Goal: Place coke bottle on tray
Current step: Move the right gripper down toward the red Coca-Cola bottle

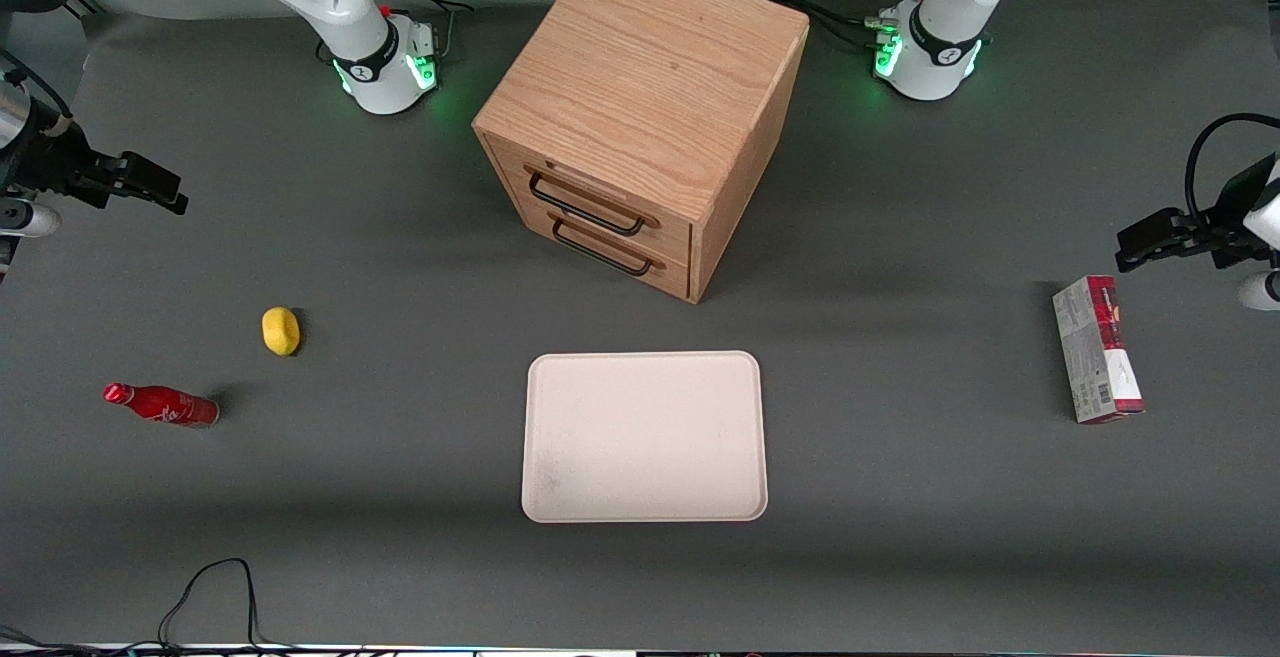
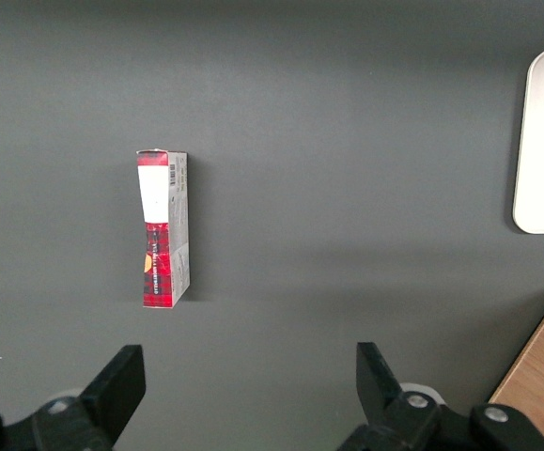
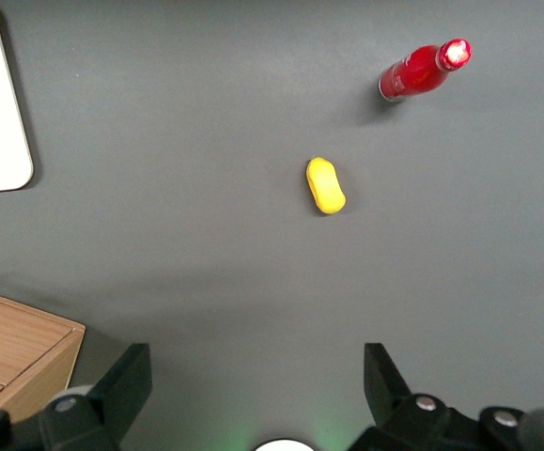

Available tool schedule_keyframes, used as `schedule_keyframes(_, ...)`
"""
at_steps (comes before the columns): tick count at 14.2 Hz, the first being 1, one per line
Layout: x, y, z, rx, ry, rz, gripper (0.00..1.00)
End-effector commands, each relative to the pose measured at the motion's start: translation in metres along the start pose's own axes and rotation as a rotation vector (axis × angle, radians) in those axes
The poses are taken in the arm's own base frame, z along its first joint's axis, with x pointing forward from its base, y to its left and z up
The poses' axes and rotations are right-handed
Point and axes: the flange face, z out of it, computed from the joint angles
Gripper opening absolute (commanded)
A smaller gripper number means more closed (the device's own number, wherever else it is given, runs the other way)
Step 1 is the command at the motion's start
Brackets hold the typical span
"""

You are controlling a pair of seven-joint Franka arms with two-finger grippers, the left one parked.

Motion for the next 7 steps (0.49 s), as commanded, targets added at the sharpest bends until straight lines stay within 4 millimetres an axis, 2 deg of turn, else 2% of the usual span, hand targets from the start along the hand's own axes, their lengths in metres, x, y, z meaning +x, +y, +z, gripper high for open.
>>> schedule_keyframes(1,0.017,0.016,0.019,-0.026,-0.022,0.06,1.0)
schedule_keyframes(2,0.03,0.031,0.022,-0.027,-0.02,0.083,1.0)
schedule_keyframes(5,0.088,0.071,0.034,-0.046,0.005,0.147,1.0)
schedule_keyframes(7,0.119,0.098,0.042,-0.052,0.034,0.086,1.0)
